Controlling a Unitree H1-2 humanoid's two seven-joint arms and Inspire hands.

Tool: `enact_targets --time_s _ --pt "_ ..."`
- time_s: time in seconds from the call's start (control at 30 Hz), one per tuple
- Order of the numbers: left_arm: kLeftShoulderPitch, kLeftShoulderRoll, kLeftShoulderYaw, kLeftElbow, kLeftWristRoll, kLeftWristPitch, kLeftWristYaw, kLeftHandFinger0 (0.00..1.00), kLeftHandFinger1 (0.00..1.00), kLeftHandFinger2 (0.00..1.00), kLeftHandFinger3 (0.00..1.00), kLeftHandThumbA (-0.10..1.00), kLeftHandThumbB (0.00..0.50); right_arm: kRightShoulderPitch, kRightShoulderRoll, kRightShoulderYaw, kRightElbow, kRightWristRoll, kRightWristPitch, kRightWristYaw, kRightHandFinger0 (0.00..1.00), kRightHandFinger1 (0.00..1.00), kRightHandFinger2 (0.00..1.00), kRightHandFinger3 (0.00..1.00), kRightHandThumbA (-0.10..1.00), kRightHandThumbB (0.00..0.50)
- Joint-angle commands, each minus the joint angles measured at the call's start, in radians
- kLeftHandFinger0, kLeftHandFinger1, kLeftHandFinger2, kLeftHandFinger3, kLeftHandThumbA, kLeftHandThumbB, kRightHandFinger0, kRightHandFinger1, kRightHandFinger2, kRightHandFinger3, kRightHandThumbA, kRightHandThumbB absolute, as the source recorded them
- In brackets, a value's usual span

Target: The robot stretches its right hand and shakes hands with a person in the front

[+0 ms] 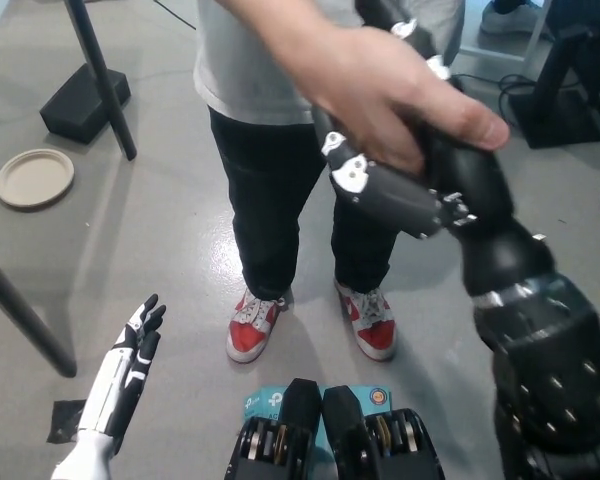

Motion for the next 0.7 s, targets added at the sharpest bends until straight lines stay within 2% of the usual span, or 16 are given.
enact_targets --time_s 0.0,0.03,0.13,0.17,0.2,0.23,0.27,0.37,0.4,0.43,0.67 --pt "-0.029 0.019 0.0 -0.04 0.003 -0.001 -0.004 1.0 1.0 1.0 1.0 1.0 0.079 -0.13 -0.019 -0.036 0.476 -0.026 -0.081 -0.033 1.0 1.0 1.0 1.0 0.36 0.258" --pt "-0.037 0.021 0.001 -0.035 0.0 -0.005 -0.007 1.0 1.0 1.0 1.0 1.0 0.077 -0.176 -0.036 -0.059 0.783 -0.013 -0.133 -0.062 1.0 1.0 1.0 1.0 0.36 0.267" --pt "-0.038 0.021 0.001 -0.034 0.0 -0.005 -0.008 1.0 1.0 1.0 1.0 1.0 0.077 -0.181 -0.036 -0.061 0.799 -0.012 -0.144 -0.064 1.0 1.0 1.0 1.0 0.36 0.266" --pt "-0.045 0.022 0.0 -0.032 -0.001 -0.006 -0.01 1.0 1.0 1.0 1.0 1.0 0.063 -0.228 -0.037 -0.07 0.938 -0.004 -0.148 -0.077 1.0 1.0 1.0 1.0 0.35 0.275" --pt "-0.049 0.022 0.0 -0.031 -0.001 -0.006 -0.011 1.0 1.0 1.0 1.0 1.0 0.063 -0.25 -0.037 -0.075 1.0 -0.001 -0.152 -0.083 0.93 1.0 1.0 1.0 0.34 0.278" --pt "-0.05 0.023 0.0 -0.031 -0.003 -0.007 -0.013 1.0 1.0 1.0 1.0 1.0 0.062 -0.267 -0.038 -0.074 1.048 -0.001 -0.165 -0.088 1.0 1.0 1.0 1.0 0.33 0.27" --pt "-0.052 0.023 0.0 -0.029 0.001 -0.006 -0.012 1.0 1.0 1.0 1.0 1.0 0.064 -0.306 -0.034 -0.077 1.153 0.006 -0.178 -0.095 1.0 1.0 1.0 1.0 0.32 0.273" --pt "-0.052 0.023 0.0 -0.029 0.001 -0.006 -0.012 1.0 1.0 1.0 1.0 1.0 0.065 -0.311 -0.034 -0.077 1.167 0.008 -0.187 -0.098 1.0 1.0 1.0 1.0 0.32 0.274" --pt "-0.056 0.025 -0.003 -0.035 0.004 0.002 -0.016 1.0 1.0 1.0 1.0 1.0 0.051 -0.342 -0.04 -0.065 1.271 0.005 -0.224 -0.098 1.0 1.0 1.0 1.0 0.38 0.291" --pt "-0.056 0.025 -0.003 -0.035 0.004 0.002 -0.016 1.0 1.0 1.0 1.0 1.0 0.048 -0.345 -0.04 -0.064 1.282 0.005 -0.229 -0.098 1.0 1.0 1.0 1.0 0.39 0.293" --pt "-0.058 0.029 -0.001 -0.043 0.015 0.014 -0.013 1.0 1.0 1.0 1.0 1.0 0.061 -0.343 -0.045 -0.046 1.314 -0.008 -0.269 -0.102 1.0 1.0 1.0 1.0 0.41 0.298"
